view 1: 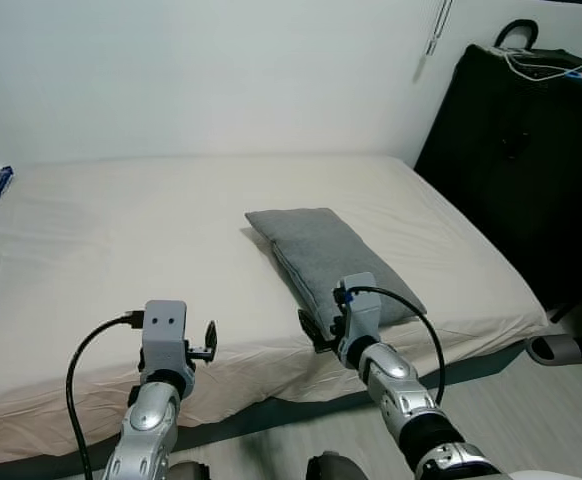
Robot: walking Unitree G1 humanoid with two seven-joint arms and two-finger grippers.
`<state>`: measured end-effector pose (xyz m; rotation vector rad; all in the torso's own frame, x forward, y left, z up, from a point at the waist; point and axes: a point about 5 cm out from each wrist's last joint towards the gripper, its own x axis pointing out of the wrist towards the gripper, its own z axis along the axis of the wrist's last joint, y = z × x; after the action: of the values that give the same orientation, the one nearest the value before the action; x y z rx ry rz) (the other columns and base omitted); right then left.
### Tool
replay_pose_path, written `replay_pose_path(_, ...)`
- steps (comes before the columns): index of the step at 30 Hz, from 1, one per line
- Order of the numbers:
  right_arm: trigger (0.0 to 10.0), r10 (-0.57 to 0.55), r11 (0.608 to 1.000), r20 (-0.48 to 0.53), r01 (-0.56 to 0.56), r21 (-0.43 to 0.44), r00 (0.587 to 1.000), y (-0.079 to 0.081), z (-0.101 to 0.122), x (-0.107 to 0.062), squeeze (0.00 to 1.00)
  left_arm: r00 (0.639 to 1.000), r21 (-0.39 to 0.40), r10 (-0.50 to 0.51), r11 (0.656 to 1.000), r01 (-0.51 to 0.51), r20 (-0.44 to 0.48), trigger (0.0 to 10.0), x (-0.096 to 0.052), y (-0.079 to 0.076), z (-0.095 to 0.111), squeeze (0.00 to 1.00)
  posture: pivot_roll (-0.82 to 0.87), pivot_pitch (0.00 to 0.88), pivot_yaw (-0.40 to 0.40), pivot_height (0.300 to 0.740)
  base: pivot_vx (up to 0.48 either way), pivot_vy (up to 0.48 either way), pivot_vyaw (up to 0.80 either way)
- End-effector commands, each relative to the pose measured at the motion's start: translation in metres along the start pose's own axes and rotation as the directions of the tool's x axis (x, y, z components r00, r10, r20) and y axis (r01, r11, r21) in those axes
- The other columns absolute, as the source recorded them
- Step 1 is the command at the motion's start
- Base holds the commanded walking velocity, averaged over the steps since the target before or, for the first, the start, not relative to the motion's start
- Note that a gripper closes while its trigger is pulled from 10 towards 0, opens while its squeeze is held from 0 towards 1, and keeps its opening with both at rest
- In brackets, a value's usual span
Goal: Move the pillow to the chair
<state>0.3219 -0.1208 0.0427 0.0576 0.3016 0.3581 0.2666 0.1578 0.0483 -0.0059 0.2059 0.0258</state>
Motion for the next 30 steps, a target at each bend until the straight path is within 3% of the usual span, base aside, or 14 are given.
replay_pose_path(1, 10.0, -0.013, 1.000, 0.014, 0.013, 0.000, 1.000, -0.002, 0.001, -0.001, 0.00, 1.000, 0.024, 0.010, 1.000, -0.009, -0.007, 10.0, -0.002, 0.003, -0.001, 0.00, 0.06, 0.000, -0.096, 0.639, 0.000, 0.000, 0.00)
replay_pose_path(14, 10.0, 0.002, 1.000, 0.025, -0.002, 0.029, 1.000, 0.009, 0.000, 0.001, 0.00, 1.000, 0.078, 0.007, 0.997, -0.006, -0.018, 10.0, -0.002, 0.012, 0.001, 0.00, 0.07, 0.018, -0.081, 0.615, 0.000, 0.000, 0.00)
replay_pose_path(23, 10.0, -0.012, 0.999, 0.038, 0.010, 0.045, 0.999, 0.013, 0.006, 0.006, 0.00, 0.999, 0.121, -0.038, 0.992, 0.040, -0.013, 10.0, -0.002, 0.015, 0.008, 0.00, 0.08, 0.069, -0.070, 0.605, 0.000, 0.000, 0.00)
replay_pose_path(30, 10.0, -0.024, 0.999, 0.051, 0.022, 0.040, 0.998, 0.009, 0.017, 0.010, 0.00, 0.993, 0.180, -0.121, 0.977, 0.118, 0.006, 10.0, 0.009, 0.017, 0.023, 0.00, 0.09, 0.135, -0.061, 0.605, 0.000, 0.000, 0.00)
